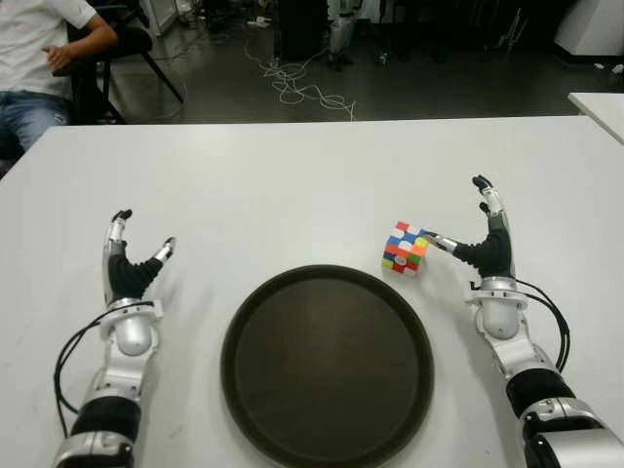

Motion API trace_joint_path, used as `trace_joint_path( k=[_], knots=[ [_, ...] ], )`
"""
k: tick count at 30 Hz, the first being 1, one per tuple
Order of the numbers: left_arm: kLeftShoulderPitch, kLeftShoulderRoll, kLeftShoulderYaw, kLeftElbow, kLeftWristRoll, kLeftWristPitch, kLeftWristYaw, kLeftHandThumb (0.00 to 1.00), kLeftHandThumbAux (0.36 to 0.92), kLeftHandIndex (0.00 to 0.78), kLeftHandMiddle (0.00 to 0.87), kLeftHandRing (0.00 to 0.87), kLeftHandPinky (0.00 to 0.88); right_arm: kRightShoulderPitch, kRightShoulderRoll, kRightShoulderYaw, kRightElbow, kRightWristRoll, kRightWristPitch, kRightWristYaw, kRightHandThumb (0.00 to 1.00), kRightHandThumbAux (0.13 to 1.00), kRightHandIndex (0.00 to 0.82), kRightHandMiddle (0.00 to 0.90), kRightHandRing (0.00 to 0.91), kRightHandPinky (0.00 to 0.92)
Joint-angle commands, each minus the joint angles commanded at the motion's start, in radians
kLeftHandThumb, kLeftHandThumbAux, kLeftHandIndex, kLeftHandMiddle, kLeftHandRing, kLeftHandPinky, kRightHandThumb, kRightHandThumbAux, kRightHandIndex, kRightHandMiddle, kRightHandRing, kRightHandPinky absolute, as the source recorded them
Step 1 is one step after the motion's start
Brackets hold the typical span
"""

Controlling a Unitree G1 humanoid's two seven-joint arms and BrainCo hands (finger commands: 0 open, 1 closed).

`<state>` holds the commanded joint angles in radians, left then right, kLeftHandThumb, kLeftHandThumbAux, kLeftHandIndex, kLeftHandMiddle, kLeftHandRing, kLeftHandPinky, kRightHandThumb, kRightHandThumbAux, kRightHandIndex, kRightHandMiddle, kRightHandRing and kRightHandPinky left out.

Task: Pick up the Rubik's Cube and put it in the plate

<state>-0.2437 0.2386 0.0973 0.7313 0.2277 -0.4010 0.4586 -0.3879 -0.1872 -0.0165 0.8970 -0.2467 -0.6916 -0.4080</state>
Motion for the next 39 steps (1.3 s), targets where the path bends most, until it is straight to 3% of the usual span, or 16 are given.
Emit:
trace_joint_path(
  k=[5,15,25,39],
  knots=[
    [0.001,-0.001,0.001,-0.005,-0.003,0.002,-0.002,0.000,0.731,0.017,0.036,0.049,0.087,0.001,-0.001,0.001,-0.005,-0.003,0.005,0.002,0.000,0.852,0.006,0.000,0.000,0.000],
    [-0.003,0.003,0.001,0.009,0.002,0.004,0.006,0.000,0.713,0.027,0.025,0.021,0.035,-0.001,0.000,0.002,-0.004,-0.003,0.004,0.006,0.000,0.856,0.000,0.000,0.000,0.000],
    [-0.008,0.002,0.004,0.022,0.000,-0.001,0.007,0.000,0.696,0.017,0.023,0.031,0.067,0.000,0.005,-0.004,-0.007,0.001,0.016,0.002,0.000,0.859,0.003,0.000,0.000,0.000],
    [-0.007,0.002,0.003,0.023,-0.007,-0.005,0.001,0.000,0.705,0.014,0.009,0.011,0.043,0.004,0.006,-0.004,-0.013,0.013,0.014,0.025,0.000,0.874,0.003,0.000,0.000,0.000]
  ],
)
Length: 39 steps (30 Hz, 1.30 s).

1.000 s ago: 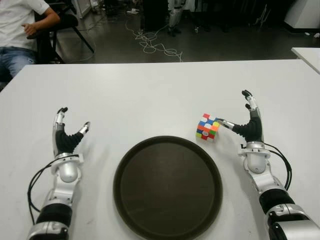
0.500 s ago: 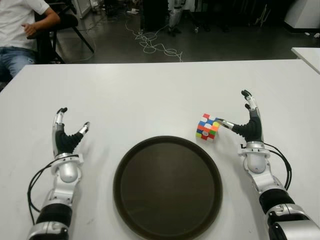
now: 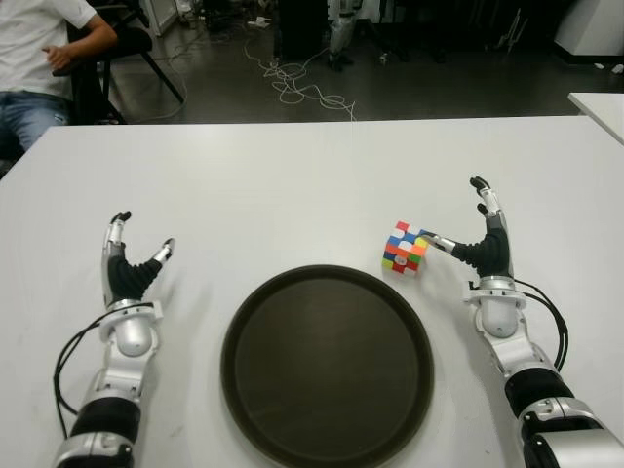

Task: Pick up the Rubik's Cube and put it in the plate

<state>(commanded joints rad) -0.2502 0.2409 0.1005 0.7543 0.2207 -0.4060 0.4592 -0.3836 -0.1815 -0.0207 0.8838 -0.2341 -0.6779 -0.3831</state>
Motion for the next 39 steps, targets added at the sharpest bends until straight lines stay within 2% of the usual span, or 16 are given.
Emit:
trace_joint_path(
  k=[13,21,25,30,39],
  knots=[
    [-0.001,-0.004,0.000,-0.002,0.001,0.002,0.007,0.000,0.710,0.020,0.038,0.044,0.073,0.018,0.001,0.014,-0.056,-0.009,0.015,0.014,0.000,0.870,0.003,0.000,0.000,0.000],
    [-0.001,-0.007,-0.003,-0.005,0.006,0.005,0.014,0.000,0.713,0.017,0.038,0.049,0.078,0.047,-0.027,0.065,-0.152,-0.059,0.051,0.082,0.000,0.854,0.000,0.000,0.000,0.000],
    [0.001,-0.008,-0.004,-0.012,0.008,0.009,0.014,0.000,0.718,0.022,0.047,0.057,0.076,0.039,-0.035,0.081,-0.172,-0.064,0.084,0.129,0.000,0.845,0.000,0.000,0.000,0.000],
    [0.004,-0.012,-0.004,-0.016,0.008,0.008,0.019,0.000,0.707,0.026,0.058,0.070,0.084,0.012,-0.048,0.100,-0.150,-0.069,0.113,0.187,0.000,0.798,0.000,0.000,0.000,0.000],
    [0.001,-0.013,-0.006,-0.012,0.009,0.006,0.021,0.000,0.704,0.014,0.023,0.039,0.079,0.012,-0.078,0.128,-0.190,-0.109,0.176,0.234,0.000,0.706,0.000,0.000,0.000,0.000]
  ],
)
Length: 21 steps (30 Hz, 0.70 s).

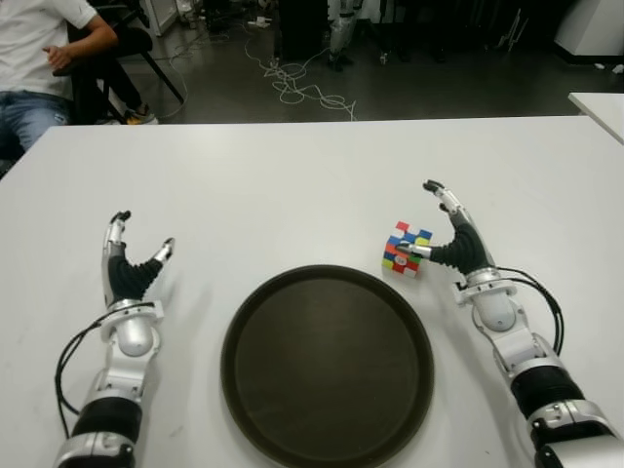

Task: Pick up the Rubik's Cube and put it in the plate

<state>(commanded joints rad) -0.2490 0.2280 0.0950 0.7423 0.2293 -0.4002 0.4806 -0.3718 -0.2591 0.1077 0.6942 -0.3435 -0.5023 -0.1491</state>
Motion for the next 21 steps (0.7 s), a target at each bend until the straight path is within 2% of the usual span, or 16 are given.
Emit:
trace_joint_path(
  k=[5,12,16,21],
  knots=[
    [0.000,-0.004,0.000,-0.005,0.001,0.000,0.006,0.000,0.706,0.023,0.034,0.038,0.059,0.007,-0.012,0.010,-0.046,-0.021,0.047,0.005,0.000,0.670,0.000,0.000,0.000,0.000],
    [-0.002,-0.006,-0.003,-0.003,0.004,0.004,0.010,0.000,0.714,0.027,0.044,0.052,0.077,0.010,-0.027,0.023,-0.085,-0.033,0.098,0.031,0.000,0.644,0.000,0.000,0.000,0.000],
    [-0.005,-0.009,-0.005,-0.002,0.007,0.011,0.014,0.000,0.712,0.028,0.061,0.075,0.105,0.007,-0.049,0.044,-0.134,-0.068,0.168,0.067,0.000,0.608,0.000,0.000,0.000,0.000],
    [-0.011,-0.011,-0.004,0.004,0.005,0.014,0.014,0.000,0.699,0.030,0.060,0.071,0.093,0.000,-0.074,0.075,-0.259,-0.108,0.317,0.168,0.000,0.582,0.000,0.000,0.000,0.000]
  ],
)
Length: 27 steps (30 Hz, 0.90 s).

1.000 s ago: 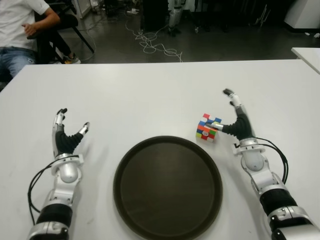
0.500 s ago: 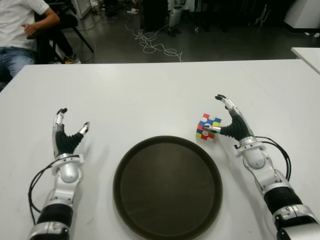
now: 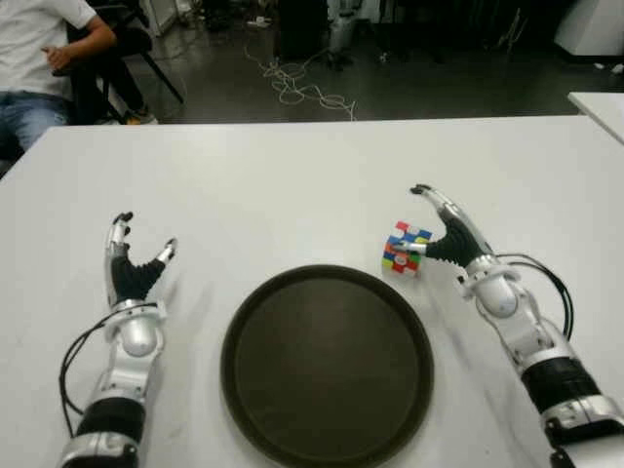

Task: Pick up the Rubik's Cube and put it in the plate

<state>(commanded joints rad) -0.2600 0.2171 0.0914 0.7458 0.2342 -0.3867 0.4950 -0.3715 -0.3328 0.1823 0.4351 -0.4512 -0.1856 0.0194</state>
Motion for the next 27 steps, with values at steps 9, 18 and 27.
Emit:
trace_joint_path(
  k=[9,18,27],
  knots=[
    [-0.005,-0.007,0.000,0.009,0.004,-0.010,0.006,0.000,0.680,0.030,0.070,0.094,0.130,-0.007,-0.034,0.031,-0.088,-0.054,0.138,0.085,0.000,0.547,0.000,0.000,0.000,0.000],
    [-0.008,-0.012,-0.003,0.008,0.019,-0.005,0.026,0.000,0.675,0.030,0.053,0.041,0.054,-0.025,-0.057,0.045,-0.128,-0.086,0.194,0.114,0.000,0.559,0.000,0.000,0.000,0.011],
    [-0.007,-0.014,-0.006,0.000,0.026,0.012,0.033,0.000,0.677,0.024,0.049,0.049,0.072,-0.045,-0.078,0.063,-0.156,-0.109,0.223,0.147,0.000,0.618,0.000,0.000,0.000,0.017]
  ],
)
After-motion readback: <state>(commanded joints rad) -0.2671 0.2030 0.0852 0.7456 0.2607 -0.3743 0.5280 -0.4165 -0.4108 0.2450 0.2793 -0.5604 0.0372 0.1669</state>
